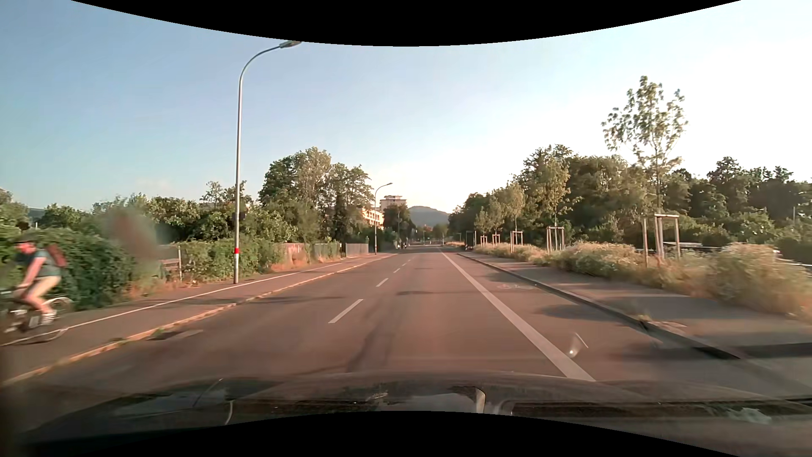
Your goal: Follow the waypoints while adhering to traffic rules and regulations
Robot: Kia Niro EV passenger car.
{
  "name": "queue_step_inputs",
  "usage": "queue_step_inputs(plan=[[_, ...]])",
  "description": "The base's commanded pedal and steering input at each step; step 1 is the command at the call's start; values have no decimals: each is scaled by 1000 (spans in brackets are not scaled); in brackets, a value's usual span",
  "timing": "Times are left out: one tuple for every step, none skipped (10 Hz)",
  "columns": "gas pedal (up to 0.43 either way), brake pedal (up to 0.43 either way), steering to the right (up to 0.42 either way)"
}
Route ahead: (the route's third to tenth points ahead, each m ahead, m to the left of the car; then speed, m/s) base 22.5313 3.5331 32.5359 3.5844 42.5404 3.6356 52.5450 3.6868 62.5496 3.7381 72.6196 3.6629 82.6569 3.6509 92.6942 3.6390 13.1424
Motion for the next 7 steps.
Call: queue_step_inputs(plan=[[67, 0, -2], [67, 0, -2], [67, 0, -2], [67, 0, -2], [59, 0, -2], [59, 0, -2], [59, 0, -2]])
